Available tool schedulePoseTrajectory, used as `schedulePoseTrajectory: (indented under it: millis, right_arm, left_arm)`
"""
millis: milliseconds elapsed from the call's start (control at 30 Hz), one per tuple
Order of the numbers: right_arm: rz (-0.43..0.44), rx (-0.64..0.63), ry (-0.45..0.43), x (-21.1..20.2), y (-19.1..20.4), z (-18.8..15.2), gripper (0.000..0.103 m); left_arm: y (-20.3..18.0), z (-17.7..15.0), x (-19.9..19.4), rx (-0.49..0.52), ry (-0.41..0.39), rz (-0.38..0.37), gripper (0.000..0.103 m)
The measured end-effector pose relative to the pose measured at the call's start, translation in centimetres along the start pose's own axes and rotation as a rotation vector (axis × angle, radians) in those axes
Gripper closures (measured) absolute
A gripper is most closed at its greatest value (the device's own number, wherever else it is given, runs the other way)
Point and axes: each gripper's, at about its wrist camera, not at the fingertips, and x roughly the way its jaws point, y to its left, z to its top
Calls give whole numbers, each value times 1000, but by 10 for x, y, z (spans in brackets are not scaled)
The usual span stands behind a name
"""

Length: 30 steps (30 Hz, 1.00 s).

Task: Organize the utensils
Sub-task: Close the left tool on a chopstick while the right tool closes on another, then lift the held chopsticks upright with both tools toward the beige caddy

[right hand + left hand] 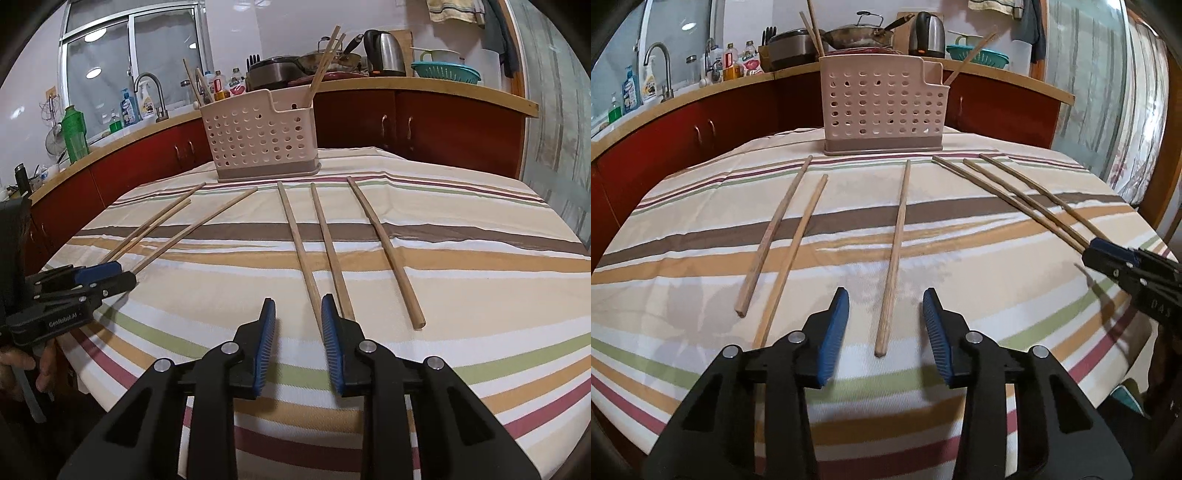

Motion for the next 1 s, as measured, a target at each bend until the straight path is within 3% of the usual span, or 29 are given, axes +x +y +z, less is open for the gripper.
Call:
schedulePoseTrajectory:
  millis: [100, 167, 333, 433, 633, 1000]
  right_arm:
    - [3, 2, 0, 0, -1, -1, 87]
    - [5, 4, -1, 0, -1, -1, 90]
    - [8, 4, -3, -1, 0, -2, 97]
    - [4, -2, -3, -2, 1, -3, 102]
    - [7, -4, -35, -13, 5, 0, 102]
    - [13, -32, -160, -53, 16, 29, 102]
  left_arm:
    - [0, -3, -2, 0, -7, 4, 68]
    - [1, -4, -3, -6, -12, -1, 78]
    - [4, -5, -4, -7, -17, -5, 85]
    - [4, -7, -5, -8, -22, -11, 95]
    - [4, -8, -9, 0, -27, -20, 96]
    - [7, 14, -50, 0, -171, 4, 97]
